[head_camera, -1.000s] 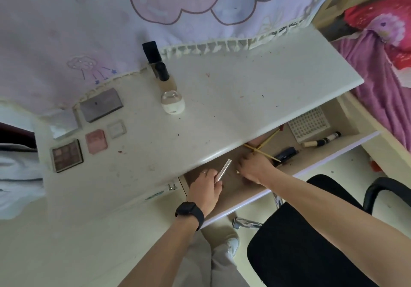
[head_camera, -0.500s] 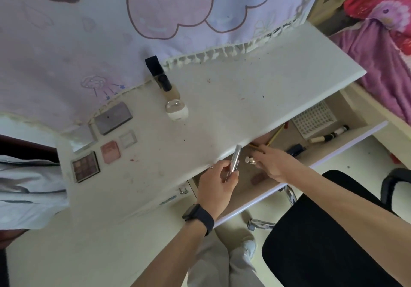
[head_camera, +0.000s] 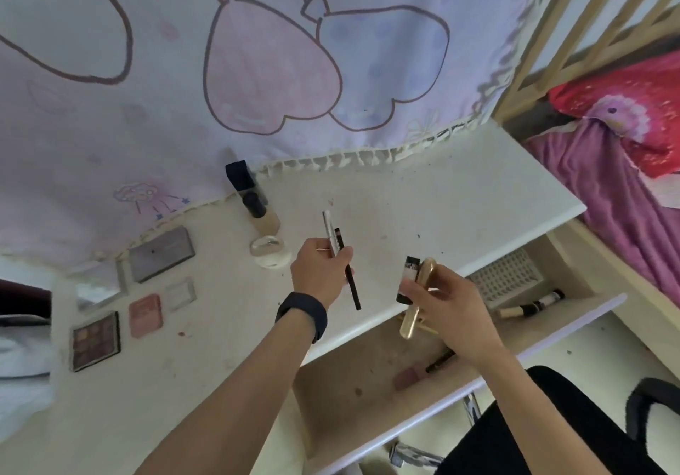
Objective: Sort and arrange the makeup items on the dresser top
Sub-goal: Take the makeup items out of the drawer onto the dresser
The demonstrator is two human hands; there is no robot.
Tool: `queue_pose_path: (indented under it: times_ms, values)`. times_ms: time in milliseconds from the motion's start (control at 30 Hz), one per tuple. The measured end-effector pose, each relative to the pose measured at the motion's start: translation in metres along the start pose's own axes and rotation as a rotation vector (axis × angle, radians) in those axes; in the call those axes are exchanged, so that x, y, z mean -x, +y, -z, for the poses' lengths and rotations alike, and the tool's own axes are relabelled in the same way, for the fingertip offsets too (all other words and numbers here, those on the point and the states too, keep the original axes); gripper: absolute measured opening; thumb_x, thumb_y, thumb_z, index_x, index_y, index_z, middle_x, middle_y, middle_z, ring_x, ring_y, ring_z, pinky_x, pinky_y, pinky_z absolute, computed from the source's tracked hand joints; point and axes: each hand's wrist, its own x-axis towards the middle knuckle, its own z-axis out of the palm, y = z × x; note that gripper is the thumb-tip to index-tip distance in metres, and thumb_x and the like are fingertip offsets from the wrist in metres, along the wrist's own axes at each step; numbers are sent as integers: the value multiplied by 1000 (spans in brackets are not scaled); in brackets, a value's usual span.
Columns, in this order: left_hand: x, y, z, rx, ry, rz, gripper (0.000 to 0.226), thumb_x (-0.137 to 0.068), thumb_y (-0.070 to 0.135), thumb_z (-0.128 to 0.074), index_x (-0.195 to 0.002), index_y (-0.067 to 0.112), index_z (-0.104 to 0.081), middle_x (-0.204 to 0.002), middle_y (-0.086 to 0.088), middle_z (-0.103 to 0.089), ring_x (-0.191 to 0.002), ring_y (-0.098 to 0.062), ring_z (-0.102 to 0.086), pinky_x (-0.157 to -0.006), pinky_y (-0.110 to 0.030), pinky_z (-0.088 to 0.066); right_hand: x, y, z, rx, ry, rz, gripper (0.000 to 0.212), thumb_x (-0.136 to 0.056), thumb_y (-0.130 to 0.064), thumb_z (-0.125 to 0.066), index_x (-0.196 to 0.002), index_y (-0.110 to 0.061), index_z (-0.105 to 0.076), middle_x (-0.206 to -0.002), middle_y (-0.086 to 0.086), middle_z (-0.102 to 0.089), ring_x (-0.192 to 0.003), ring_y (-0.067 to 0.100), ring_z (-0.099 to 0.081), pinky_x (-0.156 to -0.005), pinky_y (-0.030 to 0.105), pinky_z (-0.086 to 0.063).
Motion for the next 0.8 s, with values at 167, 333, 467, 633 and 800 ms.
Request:
queue_pose_path:
  times_ms: [167,333,467,633,800]
  values:
    - [-52,25,-19,-168,60,11,24,-90,25,-69,-104,15,-52,-93,-3,-64,-80,-26,-68,-74,-40,-59,-73,-23,-12,92,-25,8,17,-89,-43,-72,-100,-30,-69,-89,-13,-75,-85,9,-74,-84,35,-58]
    - [-88,43,-16,-427,155,17,34,-96,26,-62,-120,8,-45,-113,-15,-64,-87,-31,-64,-72,-39,-52,-134,-44,-35,237,-76,-6,17,-86,-44,-74,-97,-33,-67,-84,-12,-73,-81,8,-69,-67,20,-45]
    - [-93,38,-7,-563,190,56,39,-98,22,-58,-127,5,-38,-124,-21,-59,-108,-38,-62,-85,-44,-52,-159,-47,-55,356,-135,11,16,-86,-41,-73,-96,-30,-66,-79,-15,-67,-75,3,-62,-63,17,-39]
    - [-82,32,-19,-595,138,81,48,-97,20,-58,-133,5,-31,-137,-22,-45,-118,-38,-56,-82,-37,-46,-170,-42,-67,337,-149,45,54,-84,-37,-77,-133,-27,-55,-104,-10,-68,-94,12,-65,-75,20,-48]
    - [-104,38,-2,-605,158,69,50,-93,16,-62,-132,8,-33,-133,-19,-43,-109,-40,-59,-70,-34,-39,-180,-52,-92,424,-115,204,61,-89,-37,-74,-144,-27,-51,-121,-7,-62,-109,13,-60,-97,29,-50]
